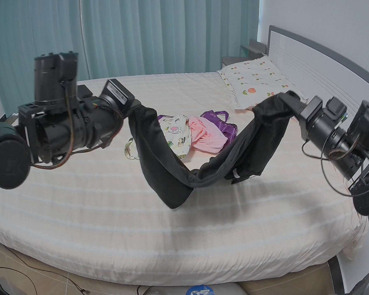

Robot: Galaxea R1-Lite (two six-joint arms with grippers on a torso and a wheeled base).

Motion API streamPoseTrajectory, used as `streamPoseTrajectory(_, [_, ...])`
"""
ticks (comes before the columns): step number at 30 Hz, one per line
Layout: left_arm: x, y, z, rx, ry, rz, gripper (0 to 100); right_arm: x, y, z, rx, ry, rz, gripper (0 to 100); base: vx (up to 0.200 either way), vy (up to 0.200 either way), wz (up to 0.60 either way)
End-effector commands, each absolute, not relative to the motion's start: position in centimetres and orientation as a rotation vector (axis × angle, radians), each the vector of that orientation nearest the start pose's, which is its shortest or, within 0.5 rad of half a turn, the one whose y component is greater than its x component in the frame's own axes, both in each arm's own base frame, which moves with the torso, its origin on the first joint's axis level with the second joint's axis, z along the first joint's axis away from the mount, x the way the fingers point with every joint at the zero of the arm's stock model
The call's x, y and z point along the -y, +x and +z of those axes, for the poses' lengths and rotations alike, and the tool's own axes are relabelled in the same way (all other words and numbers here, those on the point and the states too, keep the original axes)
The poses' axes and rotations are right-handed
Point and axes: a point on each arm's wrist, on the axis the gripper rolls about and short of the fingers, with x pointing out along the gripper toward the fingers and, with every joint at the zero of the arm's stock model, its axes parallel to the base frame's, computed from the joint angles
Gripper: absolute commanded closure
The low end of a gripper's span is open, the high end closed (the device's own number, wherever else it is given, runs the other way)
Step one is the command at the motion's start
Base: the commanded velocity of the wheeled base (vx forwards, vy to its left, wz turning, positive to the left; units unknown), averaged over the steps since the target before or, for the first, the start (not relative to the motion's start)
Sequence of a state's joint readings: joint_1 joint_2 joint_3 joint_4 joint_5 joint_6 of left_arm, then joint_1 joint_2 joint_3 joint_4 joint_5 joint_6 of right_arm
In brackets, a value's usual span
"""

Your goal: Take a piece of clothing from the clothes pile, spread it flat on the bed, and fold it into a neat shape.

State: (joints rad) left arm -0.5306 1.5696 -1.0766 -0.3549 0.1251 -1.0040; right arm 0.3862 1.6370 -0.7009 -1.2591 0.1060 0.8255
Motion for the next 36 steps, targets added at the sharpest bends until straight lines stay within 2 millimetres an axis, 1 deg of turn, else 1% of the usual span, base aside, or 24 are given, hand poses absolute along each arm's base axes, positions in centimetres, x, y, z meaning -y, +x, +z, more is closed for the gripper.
streamPoseTrajectory(1, [12.7,22.8,28.0,-0.273,-0.955,-0.303,100,-9.8,25.2,25.7,0.168,0.838,0.625,100,0.0,0.0,0.0])
streamPoseTrajectory(4, [12.6,23.0,26.7,-0.307,-0.94,-0.275,100,-10.1,26.4,24.0,0.115,0.834,0.595,100,0.0,0.0,0.0])
streamPoseTrajectory(5, [12.6,23.0,26.7,-0.308,-0.941,-0.272,100,-10.1,26.5,23.8,0.11,0.834,0.593,100,0.0,0.0,0.0])
streamPoseTrajectory(8, [12.5,23.3,25.5,-0.343,-0.93,-0.246,100,-10.5,27.3,22.1,0.052,0.832,0.571,100,0.0,0.0,0.0])
streamPoseTrajectory(11, [12.6,23.4,24.6,-0.372,-0.926,-0.233,100,-10.7,27.8,21.0,0.016,0.83,0.554,100,0.0,0.0,0.0])
streamPoseTrajectory(14, [12.7,23.5,23.7,-0.4,-0.915,-0.218,100,-10.9,27.7,19.9,-0.024,0.826,0.546,100,0.0,0.0,0.0])
streamPoseTrajectory(18, [12.9,23.9,22.9,-0.428,-0.941,-0.197,100,-11.0,27.6,19.3,-0.05,0.825,0.542,100,0.0,0.0,0.0])
streamPoseTrajectory(22, [12.8,23.7,22.4,-0.451,-0.968,-0.186,100,-11.1,27.5,19.2,-0.056,0.825,0.54,100,0.0,0.0,0.0])
streamPoseTrajectory(28, [12.7,23.6,21.9,-0.465,-0.963,-0.175,100,-11.5,27.2,18.8,-0.077,0.824,0.548,100,-0.2,0.0,0.0])
streamPoseTrajectory(36, [12.6,23.3,21.4,-0.481,-0.957,-0.164,100,-11.6,27.3,18.6,-0.084,0.825,0.542,100,0.0,0.0,0.0])
